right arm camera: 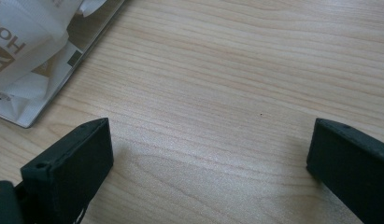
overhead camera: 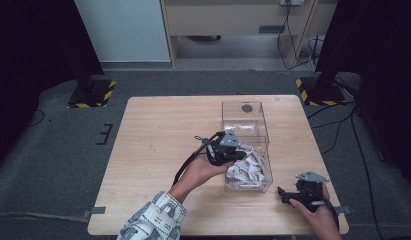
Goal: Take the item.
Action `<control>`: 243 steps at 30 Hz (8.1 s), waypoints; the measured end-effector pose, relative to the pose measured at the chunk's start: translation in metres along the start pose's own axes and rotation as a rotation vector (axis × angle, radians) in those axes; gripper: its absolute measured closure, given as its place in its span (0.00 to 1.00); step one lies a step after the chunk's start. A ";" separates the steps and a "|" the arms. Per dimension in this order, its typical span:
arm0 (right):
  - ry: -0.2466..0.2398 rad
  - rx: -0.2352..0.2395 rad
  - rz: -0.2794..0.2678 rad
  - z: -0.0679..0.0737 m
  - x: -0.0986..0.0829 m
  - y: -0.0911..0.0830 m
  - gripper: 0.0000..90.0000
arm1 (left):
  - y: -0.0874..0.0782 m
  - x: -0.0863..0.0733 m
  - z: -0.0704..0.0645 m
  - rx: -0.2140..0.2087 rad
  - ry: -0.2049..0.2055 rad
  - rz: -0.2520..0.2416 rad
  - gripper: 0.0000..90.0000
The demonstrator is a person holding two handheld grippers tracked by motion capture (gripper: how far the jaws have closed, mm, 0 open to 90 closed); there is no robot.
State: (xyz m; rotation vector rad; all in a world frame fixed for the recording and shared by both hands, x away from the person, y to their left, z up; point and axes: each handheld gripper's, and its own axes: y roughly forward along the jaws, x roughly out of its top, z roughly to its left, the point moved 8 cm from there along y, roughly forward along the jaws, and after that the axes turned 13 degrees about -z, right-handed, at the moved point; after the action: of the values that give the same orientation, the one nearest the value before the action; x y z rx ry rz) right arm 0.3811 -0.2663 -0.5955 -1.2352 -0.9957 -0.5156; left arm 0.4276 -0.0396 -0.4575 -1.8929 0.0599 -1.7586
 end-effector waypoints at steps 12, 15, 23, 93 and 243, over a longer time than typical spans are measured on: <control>-0.002 0.000 0.000 0.000 0.000 0.000 0.01 | -0.006 0.006 0.000 -0.006 0.005 -0.024 1.00; -0.001 0.000 0.000 0.000 0.000 0.000 0.01 | -0.007 0.008 0.000 -0.004 0.005 -0.026 1.00; -0.001 0.000 0.000 0.000 0.000 0.000 0.01 | -0.011 0.017 -0.005 -0.016 0.015 -0.038 1.00; -0.002 0.000 0.000 0.000 0.000 0.000 0.01 | -0.064 0.031 0.035 0.075 0.018 -0.098 1.00; -0.001 0.002 0.001 0.000 0.000 -0.001 0.01 | -0.082 -0.139 0.144 0.354 -0.155 0.106 0.99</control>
State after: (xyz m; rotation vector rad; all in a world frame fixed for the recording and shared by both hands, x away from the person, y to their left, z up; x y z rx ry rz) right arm 0.3803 -0.2662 -0.5954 -1.2338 -0.9964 -0.5131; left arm 0.5154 0.1360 -0.5487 -1.7248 -0.1930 -1.4382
